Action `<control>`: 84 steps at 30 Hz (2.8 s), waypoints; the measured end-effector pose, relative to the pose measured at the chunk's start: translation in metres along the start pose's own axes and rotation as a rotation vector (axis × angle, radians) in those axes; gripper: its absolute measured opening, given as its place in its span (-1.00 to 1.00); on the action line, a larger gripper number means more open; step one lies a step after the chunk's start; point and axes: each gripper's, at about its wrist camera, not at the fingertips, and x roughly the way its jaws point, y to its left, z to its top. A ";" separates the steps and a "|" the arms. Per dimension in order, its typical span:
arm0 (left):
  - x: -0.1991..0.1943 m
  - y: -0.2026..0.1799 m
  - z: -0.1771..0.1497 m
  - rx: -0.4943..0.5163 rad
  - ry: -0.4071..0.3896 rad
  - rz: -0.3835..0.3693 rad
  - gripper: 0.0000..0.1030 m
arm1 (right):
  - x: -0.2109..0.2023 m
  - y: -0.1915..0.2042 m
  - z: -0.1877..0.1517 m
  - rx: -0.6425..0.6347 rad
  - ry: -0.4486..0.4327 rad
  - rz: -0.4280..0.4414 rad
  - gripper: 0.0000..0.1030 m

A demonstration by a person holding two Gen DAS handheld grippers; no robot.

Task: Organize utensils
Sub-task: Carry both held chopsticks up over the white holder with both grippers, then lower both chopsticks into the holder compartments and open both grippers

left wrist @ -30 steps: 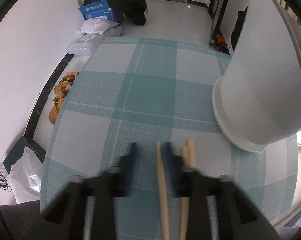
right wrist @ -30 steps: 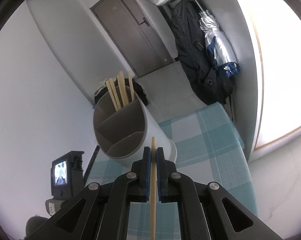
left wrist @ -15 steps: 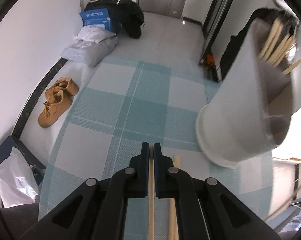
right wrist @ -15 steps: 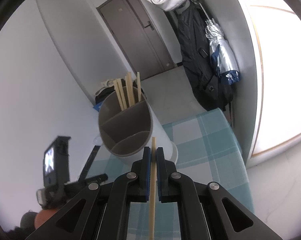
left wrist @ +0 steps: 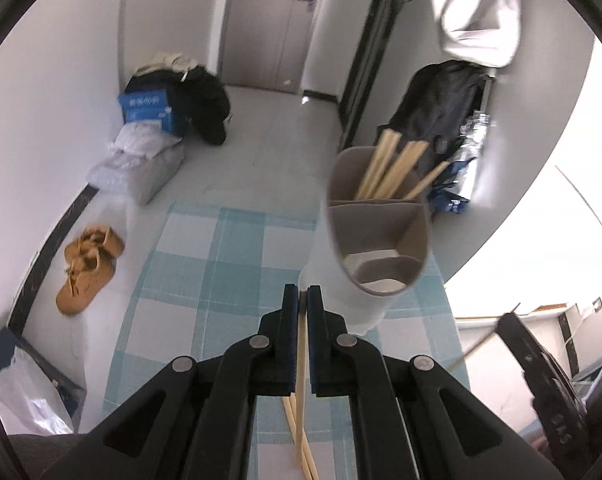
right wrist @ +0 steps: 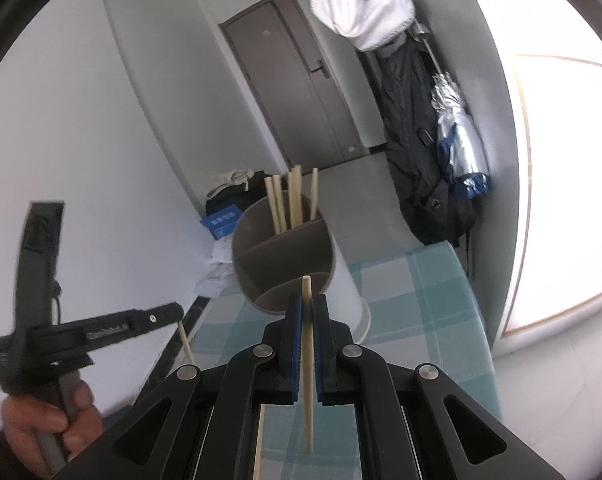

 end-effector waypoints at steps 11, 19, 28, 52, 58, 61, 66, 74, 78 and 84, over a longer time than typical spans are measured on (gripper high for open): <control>-0.026 -0.003 -0.005 0.050 -0.030 -0.029 -1.00 | -0.014 0.026 -0.009 -0.100 -0.024 0.034 -0.91; -0.038 -0.009 -0.001 0.080 -0.040 -0.011 -1.00 | -0.014 0.032 -0.004 -0.096 -0.032 0.041 -0.91; -0.045 -0.015 0.006 0.117 -0.047 -0.011 -1.00 | -0.009 0.038 0.001 -0.127 -0.042 0.046 -0.92; -0.094 -0.038 0.121 0.145 -0.113 -0.138 -1.00 | -0.020 0.048 0.142 -0.174 -0.164 0.062 -0.91; -0.089 -0.038 0.149 0.187 -0.150 -0.129 -1.00 | -0.006 0.052 0.179 -0.174 -0.197 0.068 -0.91; -0.078 -0.036 0.156 0.190 -0.141 -0.134 -1.00 | 0.007 0.055 0.189 -0.184 -0.203 0.066 -0.91; -0.055 -0.036 0.166 0.210 -0.119 -0.132 -1.00 | 0.034 0.055 0.194 -0.183 -0.175 0.062 -0.91; -0.019 -0.029 0.166 0.242 -0.052 -0.139 -1.00 | 0.071 0.049 0.181 -0.195 -0.105 0.054 -0.91; -0.006 -0.024 0.166 0.243 -0.033 -0.143 -1.00 | 0.082 0.045 0.170 -0.194 -0.079 0.071 -0.91; 0.010 -0.021 0.164 0.220 0.001 -0.160 -1.00 | 0.092 0.044 0.153 -0.168 -0.037 0.107 -0.91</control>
